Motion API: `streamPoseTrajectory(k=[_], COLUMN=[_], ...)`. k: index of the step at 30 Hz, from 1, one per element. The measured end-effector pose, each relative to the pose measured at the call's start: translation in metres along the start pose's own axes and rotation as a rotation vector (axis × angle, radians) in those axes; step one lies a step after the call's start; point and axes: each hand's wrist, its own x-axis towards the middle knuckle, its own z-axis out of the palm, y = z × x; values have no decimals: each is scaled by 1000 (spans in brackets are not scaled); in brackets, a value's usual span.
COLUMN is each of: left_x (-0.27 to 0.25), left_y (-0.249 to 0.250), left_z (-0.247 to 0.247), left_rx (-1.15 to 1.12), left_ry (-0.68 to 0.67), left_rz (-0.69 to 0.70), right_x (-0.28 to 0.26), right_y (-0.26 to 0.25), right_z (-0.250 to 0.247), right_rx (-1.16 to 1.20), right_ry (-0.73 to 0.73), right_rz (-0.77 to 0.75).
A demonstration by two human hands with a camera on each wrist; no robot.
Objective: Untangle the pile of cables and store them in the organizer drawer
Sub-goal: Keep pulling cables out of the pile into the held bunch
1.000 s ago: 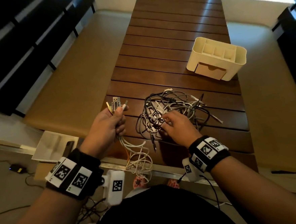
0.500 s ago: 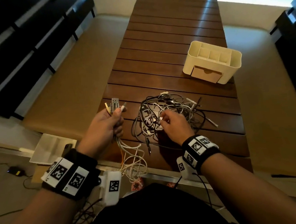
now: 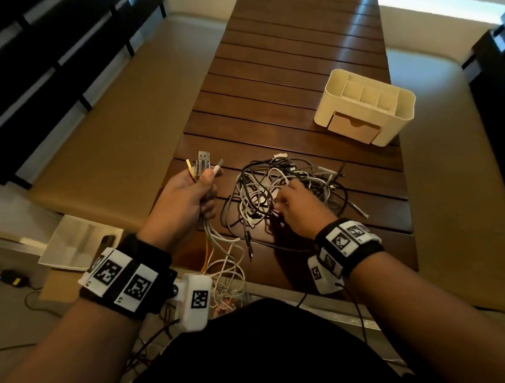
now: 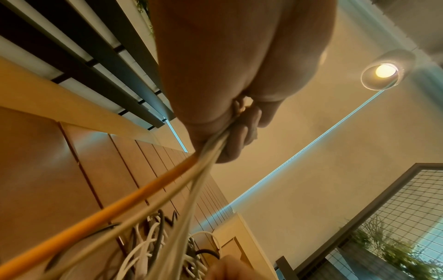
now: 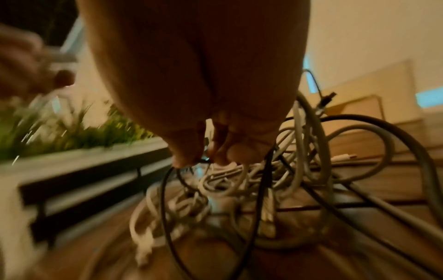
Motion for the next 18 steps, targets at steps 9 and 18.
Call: streamPoseTrajectory(k=[9,18], left_x=[15,23], left_y=[-1,-2], left_z=[10,18], left_rx=[-18,18], left_ry=[-38,-76], left_rz=[7,-3], right_x=[-15,-23], right_y=[3,12], right_z=[-38,-43], right_rx=[748,672], right_ry=[20,-21], right_rz=[165,289])
